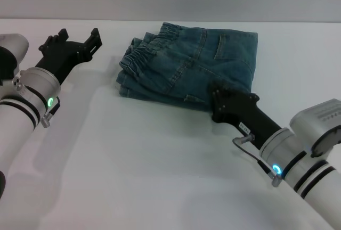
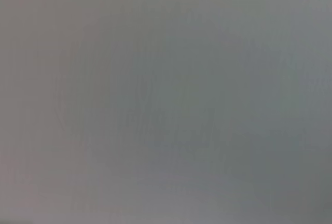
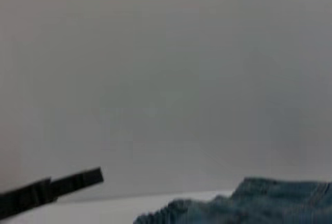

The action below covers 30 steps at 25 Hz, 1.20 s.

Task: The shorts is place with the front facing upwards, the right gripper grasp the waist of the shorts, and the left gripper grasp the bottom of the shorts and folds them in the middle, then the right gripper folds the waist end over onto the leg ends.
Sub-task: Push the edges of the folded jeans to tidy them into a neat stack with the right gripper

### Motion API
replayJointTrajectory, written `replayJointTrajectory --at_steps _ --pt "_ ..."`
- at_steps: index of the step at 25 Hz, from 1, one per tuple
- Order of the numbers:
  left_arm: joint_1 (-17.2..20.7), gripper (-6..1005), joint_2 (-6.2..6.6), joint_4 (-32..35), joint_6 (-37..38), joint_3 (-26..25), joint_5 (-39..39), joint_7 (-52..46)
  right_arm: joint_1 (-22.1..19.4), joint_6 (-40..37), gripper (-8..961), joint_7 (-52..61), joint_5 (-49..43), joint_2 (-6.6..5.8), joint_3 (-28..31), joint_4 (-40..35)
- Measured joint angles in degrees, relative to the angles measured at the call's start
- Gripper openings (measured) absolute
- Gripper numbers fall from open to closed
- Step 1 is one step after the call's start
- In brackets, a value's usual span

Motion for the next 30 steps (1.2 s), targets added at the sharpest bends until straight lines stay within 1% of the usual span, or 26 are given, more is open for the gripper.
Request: replayJointTrajectory --at_steps 6,12,24,30 --pt "-0.08 802 0.01 0.00 -0.11 -0.02 -0.05 -0.52 0.05 2.85 25 -0.66 -0.95 0.09 -2.12 -0.92" --pt "-0.21 802 0.01 0.02 -0.23 0.04 -0.06 -0.53 -0.91 3.64 26 -0.90 -0.96 0.21 -3.37 -0.95" --pt "0.10 802 0.08 0.04 -0.31 1.46 -0.04 -1.48 -1.35 3.76 25 -0.87 -0.53 0.08 -1.77 1.24" --pt "0.43 802 0.14 0.04 -0.30 1.47 0.13 -1.50 -1.92 3.76 26 -0.87 -0.46 -0.06 0.51 2.11"
